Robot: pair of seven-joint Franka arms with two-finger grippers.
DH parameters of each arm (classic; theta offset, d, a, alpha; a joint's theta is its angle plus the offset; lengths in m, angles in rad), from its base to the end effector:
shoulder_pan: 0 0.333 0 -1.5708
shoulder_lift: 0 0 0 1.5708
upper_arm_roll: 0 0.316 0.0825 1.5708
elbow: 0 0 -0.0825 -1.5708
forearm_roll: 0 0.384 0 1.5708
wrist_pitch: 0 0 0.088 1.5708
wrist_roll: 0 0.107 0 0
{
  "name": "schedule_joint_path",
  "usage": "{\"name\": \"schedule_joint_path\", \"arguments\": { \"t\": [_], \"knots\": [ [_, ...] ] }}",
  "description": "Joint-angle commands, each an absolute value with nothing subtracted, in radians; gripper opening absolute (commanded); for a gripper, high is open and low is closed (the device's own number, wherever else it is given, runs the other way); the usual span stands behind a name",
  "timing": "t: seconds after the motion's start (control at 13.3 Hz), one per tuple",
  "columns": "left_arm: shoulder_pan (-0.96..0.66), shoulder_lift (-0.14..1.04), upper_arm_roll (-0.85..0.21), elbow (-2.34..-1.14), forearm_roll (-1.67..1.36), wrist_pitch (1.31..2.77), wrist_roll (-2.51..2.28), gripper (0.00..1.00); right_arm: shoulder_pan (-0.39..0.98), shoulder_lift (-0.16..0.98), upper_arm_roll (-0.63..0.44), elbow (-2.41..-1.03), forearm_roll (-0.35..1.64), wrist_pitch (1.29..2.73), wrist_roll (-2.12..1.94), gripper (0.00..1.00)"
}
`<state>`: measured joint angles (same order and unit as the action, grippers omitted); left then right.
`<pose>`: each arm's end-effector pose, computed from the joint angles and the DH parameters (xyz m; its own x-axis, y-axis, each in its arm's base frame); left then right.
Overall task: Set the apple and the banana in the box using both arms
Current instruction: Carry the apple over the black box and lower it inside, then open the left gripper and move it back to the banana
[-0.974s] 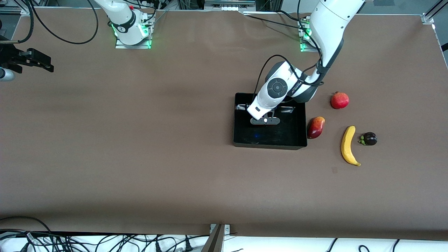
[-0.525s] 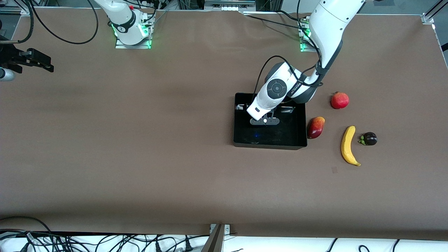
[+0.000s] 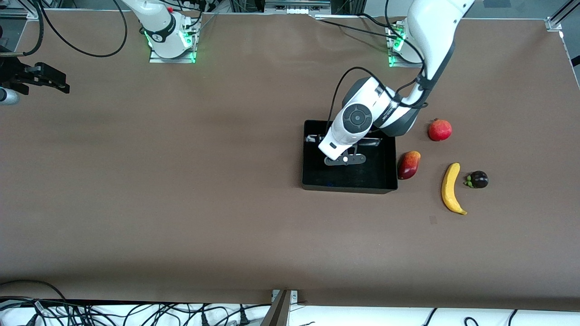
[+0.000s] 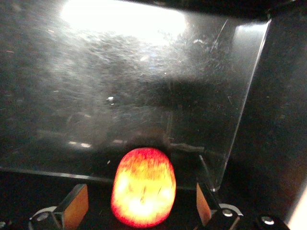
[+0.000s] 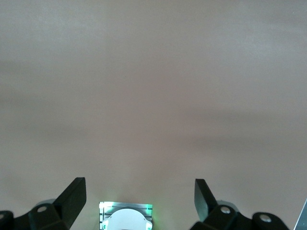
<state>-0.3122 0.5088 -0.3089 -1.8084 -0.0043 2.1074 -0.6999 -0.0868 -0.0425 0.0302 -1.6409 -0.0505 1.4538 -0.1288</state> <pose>0.5188 -0.3564 0.2593 0.9654 0.1016 -0.2401 0.1036 -0.9946 -0.0045 0.5256 -0.0353 0.6057 0.9865 0.0665 -0.1494 0.0722 -0.9969 0.0328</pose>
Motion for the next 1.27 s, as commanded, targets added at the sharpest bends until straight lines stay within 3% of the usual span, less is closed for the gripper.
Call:
{"name": "schedule_joint_path", "arguments": {
  "t": [0.0,0.22,0.45,0.75,1.2],
  "knots": [
    [-0.279,0.442,-0.305,-1.757,0.012,1.953,-0.709,1.00,-0.097,-0.035,0.043,-1.618,-0.057,1.440,-0.120,1.00],
    [-0.203,0.425,-0.292,-1.674,0.014,1.740,-0.516,1.00,-0.097,-0.035,0.043,-1.618,-0.057,1.440,-0.120,1.00],
    [-0.123,0.416,-0.232,-1.637,0.023,1.664,-0.343,1.00,-0.097,-0.034,0.043,-1.618,-0.057,1.440,-0.120,1.00],
    [0.032,0.414,-0.230,-1.631,0.100,1.706,-0.161,1.00,-0.097,-0.034,0.043,-1.618,-0.057,1.440,-0.120,1.00],
    [0.089,0.431,-0.155,-1.635,0.117,1.899,-0.042,1.00,-0.097,-0.034,0.040,-1.618,-0.055,1.439,-0.120,1.00]
  ]
}}
